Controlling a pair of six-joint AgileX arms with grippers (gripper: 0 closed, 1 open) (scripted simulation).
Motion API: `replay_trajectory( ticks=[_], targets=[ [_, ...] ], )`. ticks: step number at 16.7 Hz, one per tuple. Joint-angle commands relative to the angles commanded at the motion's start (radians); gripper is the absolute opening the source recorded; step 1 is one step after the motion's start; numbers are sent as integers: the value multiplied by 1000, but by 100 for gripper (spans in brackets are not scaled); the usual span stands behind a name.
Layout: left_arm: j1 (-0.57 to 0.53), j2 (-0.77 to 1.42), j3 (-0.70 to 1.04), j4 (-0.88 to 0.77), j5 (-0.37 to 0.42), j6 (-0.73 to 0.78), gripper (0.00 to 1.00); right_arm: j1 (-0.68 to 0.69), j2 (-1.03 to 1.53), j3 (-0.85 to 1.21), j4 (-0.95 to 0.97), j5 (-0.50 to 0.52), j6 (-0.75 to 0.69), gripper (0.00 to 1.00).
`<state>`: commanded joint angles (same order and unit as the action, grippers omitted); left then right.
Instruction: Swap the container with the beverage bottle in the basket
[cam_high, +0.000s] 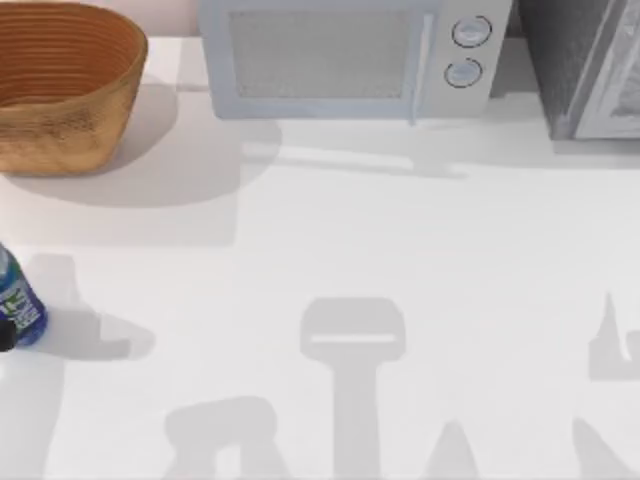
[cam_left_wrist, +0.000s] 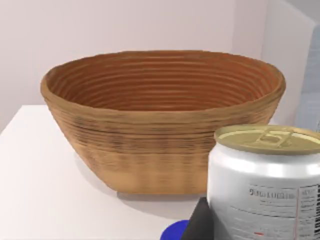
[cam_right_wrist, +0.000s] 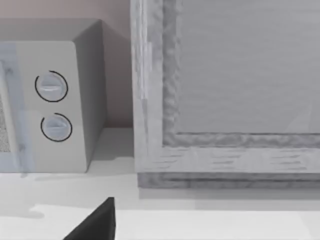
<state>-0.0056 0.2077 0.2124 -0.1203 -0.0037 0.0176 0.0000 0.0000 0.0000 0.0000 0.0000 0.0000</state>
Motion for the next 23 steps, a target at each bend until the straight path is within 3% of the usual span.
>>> replay_trajectory(
  ticks=[5,13,17,23],
  targets=[
    [5,-198,-203,115,3,-17,0,0,0,0,0,0,0,100],
    [5,-203,-212,118,3,-16,0,0,0,0,0,0,0,100],
    [-10,-91,-193,151,33,3,0,0,0,0,0,0,0,100],
    [-61,247,-73,317,132,48,0,0,0,0,0,0,0,100]
  ],
)
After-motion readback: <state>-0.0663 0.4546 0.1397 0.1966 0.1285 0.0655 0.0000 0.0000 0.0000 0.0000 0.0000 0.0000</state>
